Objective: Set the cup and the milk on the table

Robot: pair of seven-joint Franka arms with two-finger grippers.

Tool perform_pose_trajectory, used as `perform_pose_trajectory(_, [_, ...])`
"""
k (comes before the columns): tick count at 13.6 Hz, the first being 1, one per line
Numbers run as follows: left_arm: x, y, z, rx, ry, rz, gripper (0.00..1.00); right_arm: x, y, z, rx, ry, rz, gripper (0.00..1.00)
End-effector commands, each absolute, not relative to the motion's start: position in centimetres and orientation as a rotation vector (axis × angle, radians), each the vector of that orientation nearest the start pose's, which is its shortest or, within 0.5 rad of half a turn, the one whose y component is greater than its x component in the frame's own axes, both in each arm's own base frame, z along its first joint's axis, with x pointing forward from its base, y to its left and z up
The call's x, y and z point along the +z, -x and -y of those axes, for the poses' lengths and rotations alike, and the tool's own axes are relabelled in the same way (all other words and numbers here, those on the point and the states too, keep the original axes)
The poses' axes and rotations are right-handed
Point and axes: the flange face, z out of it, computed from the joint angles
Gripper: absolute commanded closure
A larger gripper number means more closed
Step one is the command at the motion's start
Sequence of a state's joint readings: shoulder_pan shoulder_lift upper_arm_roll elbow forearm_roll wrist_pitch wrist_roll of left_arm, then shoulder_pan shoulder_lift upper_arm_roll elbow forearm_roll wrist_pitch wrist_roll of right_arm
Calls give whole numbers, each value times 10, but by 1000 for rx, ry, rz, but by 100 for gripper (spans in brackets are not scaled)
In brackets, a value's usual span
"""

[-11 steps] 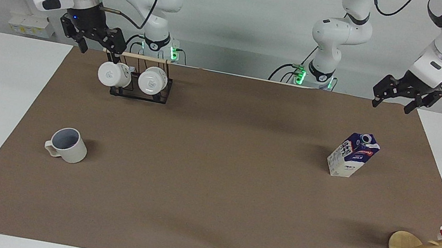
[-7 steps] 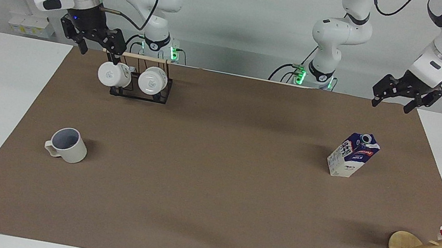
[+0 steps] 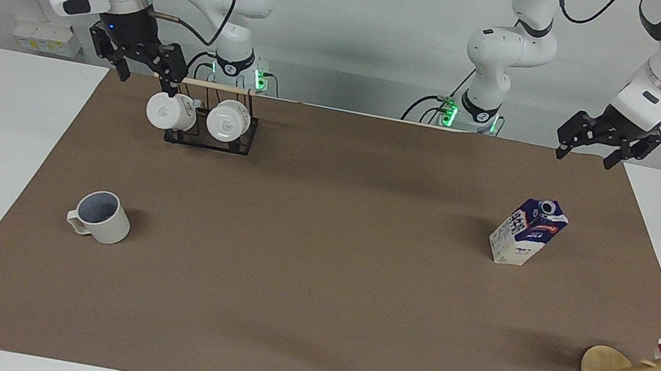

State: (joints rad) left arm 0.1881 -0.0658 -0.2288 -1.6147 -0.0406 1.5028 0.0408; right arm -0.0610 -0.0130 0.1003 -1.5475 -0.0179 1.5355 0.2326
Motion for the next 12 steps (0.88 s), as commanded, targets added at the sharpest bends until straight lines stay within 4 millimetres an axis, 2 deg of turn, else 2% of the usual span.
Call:
perform_pose_trajectory(1, [640, -525, 30, 82, 3149, -117, 0, 640, -541, -18, -25, 3119, -331, 0])
perform_pose_trajectory(6, [646, -523, 18, 61, 3149, -74, 0, 638, -538, -17, 22, 3122, -327, 0])
perform_pose_trajectory(12, [646, -523, 20, 61, 3149, -81, 0, 642, -545, -13, -54, 3116, -333, 0])
